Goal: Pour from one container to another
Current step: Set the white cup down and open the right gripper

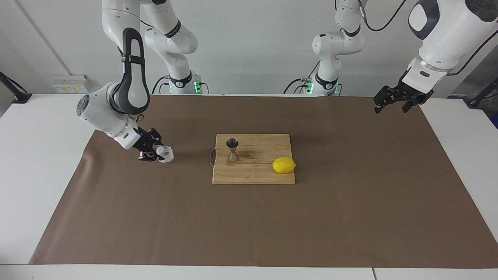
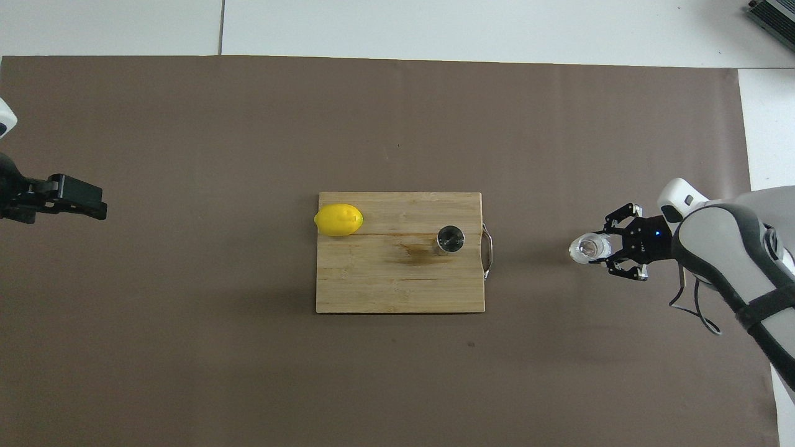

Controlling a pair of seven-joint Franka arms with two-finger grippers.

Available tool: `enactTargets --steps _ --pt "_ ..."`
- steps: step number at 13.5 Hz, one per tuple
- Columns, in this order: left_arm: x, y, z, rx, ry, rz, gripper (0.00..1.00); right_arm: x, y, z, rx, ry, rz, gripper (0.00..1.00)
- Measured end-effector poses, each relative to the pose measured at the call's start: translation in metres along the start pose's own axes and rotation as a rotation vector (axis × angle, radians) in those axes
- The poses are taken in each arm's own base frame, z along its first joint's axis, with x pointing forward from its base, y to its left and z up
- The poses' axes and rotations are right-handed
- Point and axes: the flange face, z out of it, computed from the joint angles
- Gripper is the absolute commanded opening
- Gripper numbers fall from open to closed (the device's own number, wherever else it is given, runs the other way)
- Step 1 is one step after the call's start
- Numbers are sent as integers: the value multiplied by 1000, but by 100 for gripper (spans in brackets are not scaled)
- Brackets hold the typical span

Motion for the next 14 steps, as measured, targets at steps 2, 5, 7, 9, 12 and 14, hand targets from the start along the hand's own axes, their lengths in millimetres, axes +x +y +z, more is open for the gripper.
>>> enactTargets --steps 2,5,7,9,12,14 --pt "0 0 0 0 0 0 100 0 0 0 -1 0 -4 100" --pt "0 0 0 0 0 0 100 1 1 -1 -1 0 -10 100" --pt "0 0 0 0 0 0 100 2 1 -2 -4 0 -17 100" --pt "0 0 0 0 0 0 100 7 3 -9 -18 -2 -27 100" --pt "0 0 0 0 0 0 100 26 4 -39 -66 -3 -42 100" --pt "0 0 0 0 0 0 100 38 3 -60 -103 -4 -14 100"
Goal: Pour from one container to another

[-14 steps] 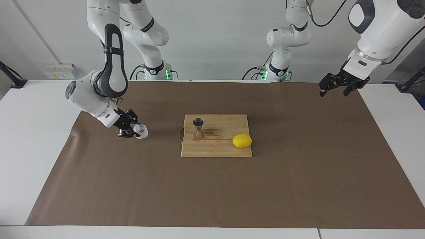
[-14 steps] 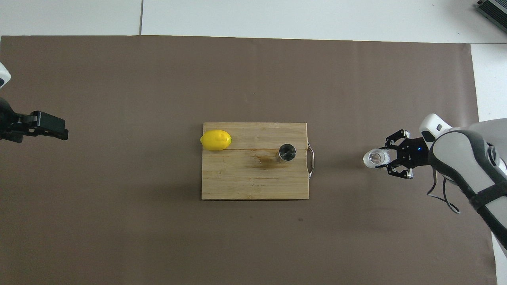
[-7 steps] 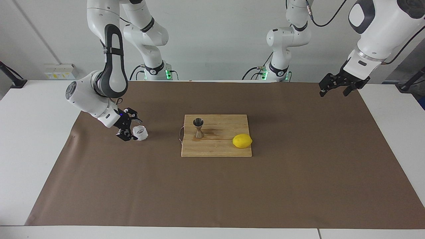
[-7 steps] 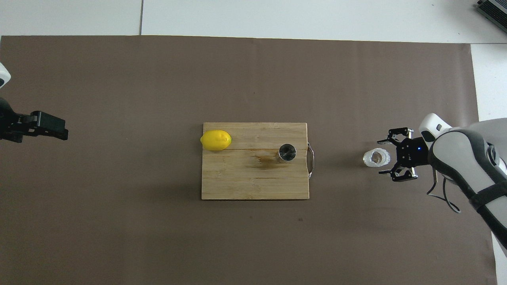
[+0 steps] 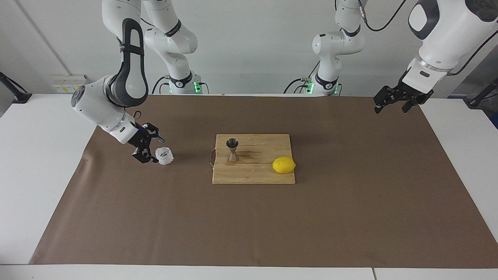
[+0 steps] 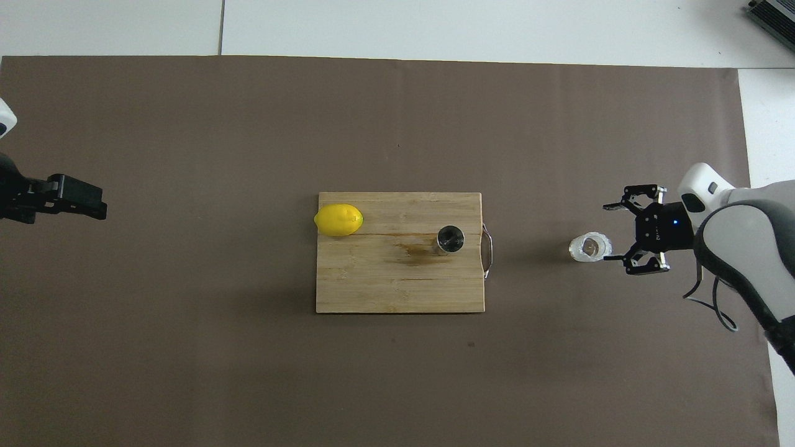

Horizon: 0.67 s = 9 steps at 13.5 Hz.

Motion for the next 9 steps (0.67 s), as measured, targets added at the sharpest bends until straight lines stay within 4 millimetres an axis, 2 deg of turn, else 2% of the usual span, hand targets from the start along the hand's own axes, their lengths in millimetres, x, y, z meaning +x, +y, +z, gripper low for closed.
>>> enactTargets --steps 3,6,9 --pt "0 0 0 0 0 0 100 27 5 -35 -67 -4 107 100" --pt "0 0 0 0 0 0 100 76 5 -73 -117 -89 267 100" --pt "0 0 0 0 0 0 100 119 4 -110 -142 -149 508 100"
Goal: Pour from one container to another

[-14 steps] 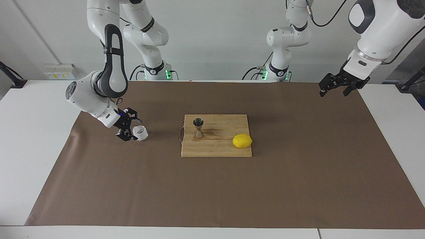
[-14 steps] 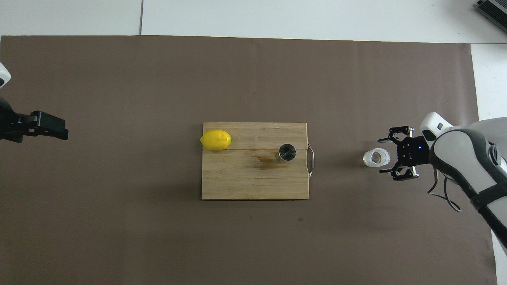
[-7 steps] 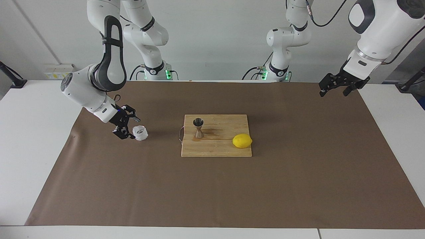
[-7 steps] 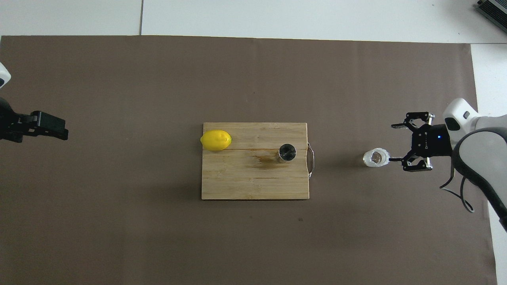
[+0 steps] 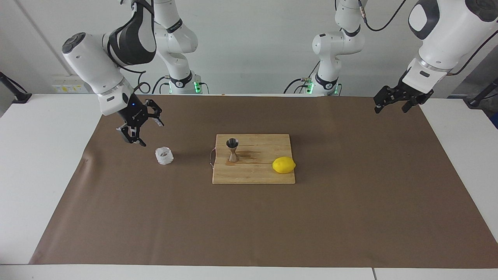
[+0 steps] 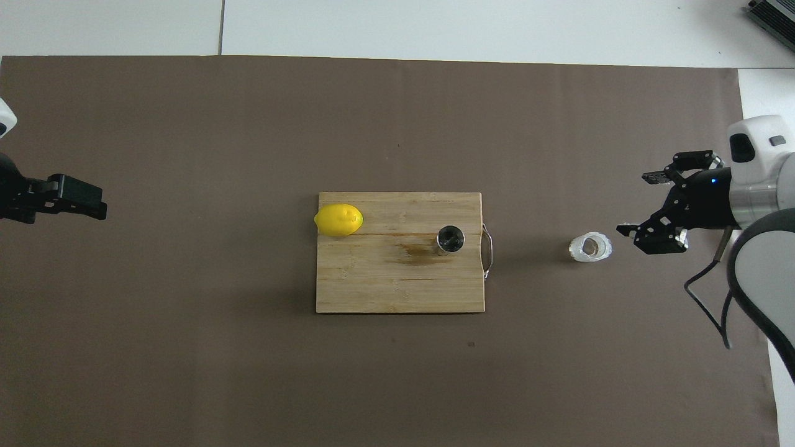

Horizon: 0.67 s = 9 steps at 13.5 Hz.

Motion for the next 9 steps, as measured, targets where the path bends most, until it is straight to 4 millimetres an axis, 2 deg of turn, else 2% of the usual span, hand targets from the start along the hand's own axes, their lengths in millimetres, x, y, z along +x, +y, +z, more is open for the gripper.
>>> enactTargets --steps 4,9 --pt "0 0 0 0 0 0 100 18 0 -37 -59 -32 325 100" --pt "0 0 0 0 0 0 100 25 8 -59 -165 -66 685 100"
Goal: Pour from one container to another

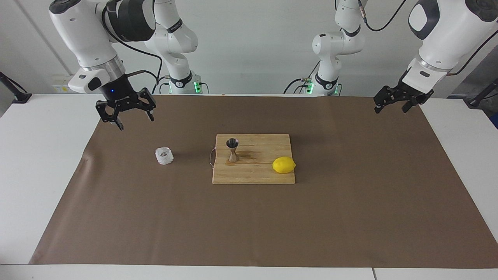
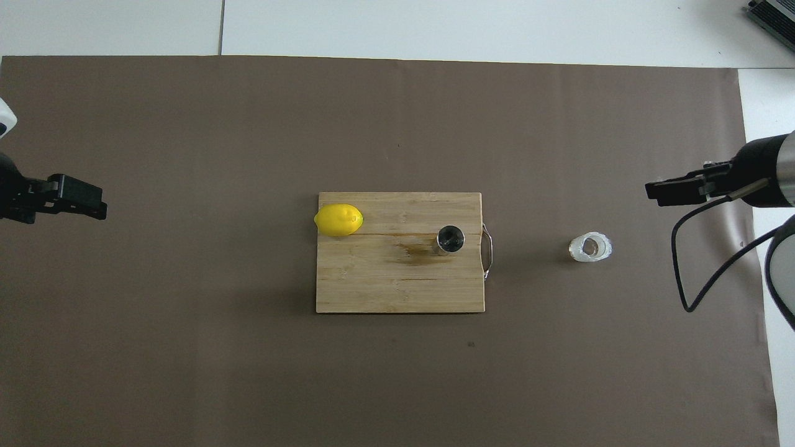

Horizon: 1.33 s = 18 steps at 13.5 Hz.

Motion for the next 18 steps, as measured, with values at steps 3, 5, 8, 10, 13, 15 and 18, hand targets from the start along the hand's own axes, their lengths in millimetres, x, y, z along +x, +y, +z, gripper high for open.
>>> enactTargets --steps 3,5,8,10,13,15,18 --pt "0 0 0 0 0 0 100 5 -20 1 -47 -51 186 100" --pt "0 0 0 0 0 0 100 4 -38 4 -48 -86 272 100" --pt "0 0 0 0 0 0 100 3 -53 7 -47 -120 301 100" --pt "0 0 0 0 0 0 100 -4 -55 7 -47 -165 305 100" --pt "0 0 0 0 0 0 100 -13 -57 1 -49 -210 325 100" --pt "0 0 0 0 0 0 100 -13 -56 -2 -55 -204 327 100" --pt "0 0 0 0 0 0 100 -12 -52 -7 -88 -193 322 100"
